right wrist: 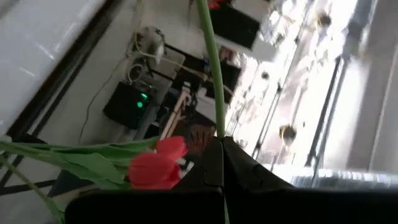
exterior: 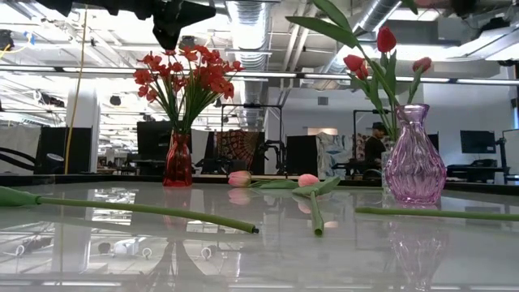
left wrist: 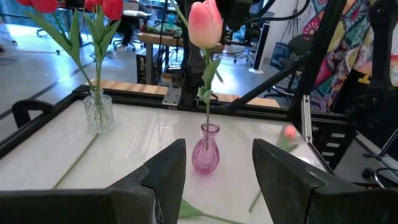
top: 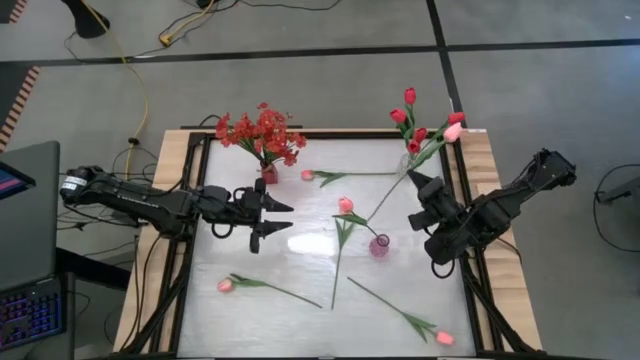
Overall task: Sort flowers into vase by color
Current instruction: Put the pink tulip into the purple flower vase
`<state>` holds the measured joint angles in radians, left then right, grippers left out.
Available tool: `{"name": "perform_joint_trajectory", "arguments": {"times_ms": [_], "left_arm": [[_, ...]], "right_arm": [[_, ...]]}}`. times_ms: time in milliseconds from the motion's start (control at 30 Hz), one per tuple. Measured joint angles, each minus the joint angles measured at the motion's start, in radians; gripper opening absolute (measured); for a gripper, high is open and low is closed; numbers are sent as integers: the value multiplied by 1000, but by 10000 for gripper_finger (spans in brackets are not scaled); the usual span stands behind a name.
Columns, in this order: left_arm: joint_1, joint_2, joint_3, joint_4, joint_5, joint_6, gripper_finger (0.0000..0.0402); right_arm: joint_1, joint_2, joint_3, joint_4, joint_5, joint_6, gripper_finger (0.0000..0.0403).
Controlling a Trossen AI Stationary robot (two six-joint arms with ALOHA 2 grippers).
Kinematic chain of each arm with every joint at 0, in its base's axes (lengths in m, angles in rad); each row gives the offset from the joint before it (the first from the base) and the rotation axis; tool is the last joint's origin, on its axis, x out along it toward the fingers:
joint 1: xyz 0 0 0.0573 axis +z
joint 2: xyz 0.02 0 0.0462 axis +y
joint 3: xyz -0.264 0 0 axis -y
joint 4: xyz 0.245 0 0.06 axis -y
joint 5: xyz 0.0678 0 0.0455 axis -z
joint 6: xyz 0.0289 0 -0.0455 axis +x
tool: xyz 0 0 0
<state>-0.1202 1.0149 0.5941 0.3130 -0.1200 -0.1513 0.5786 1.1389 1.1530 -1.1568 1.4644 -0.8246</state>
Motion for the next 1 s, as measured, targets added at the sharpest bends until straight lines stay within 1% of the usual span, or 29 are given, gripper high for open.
{"name": "perform_joint_trajectory", "arguments": {"times_ms": [133, 300, 467, 600, 800, 1000], "left_arm": [[18, 0, 0, 0, 0, 1, 173], [37, 0, 0, 0, 0, -18, 173], [38, 0, 0, 0, 0, -18, 173], [38, 0, 0, -1, 1, -17, 173], [38, 0, 0, -8, 4, -16, 173], [37, 0, 0, -9, 4, -16, 173]], "right_arm": [[12, 0, 0, -32, -59, -63, 17], [10, 0, 0, -86, -94, -69, 17], [11, 18, 0, -104, -113, -78, 17], [10, 62, 0, -121, -133, -125, 17], [8, 169, -1, -236, -132, -127, 17], [8, 246, -1, -244, -123, -122, 17]]}}
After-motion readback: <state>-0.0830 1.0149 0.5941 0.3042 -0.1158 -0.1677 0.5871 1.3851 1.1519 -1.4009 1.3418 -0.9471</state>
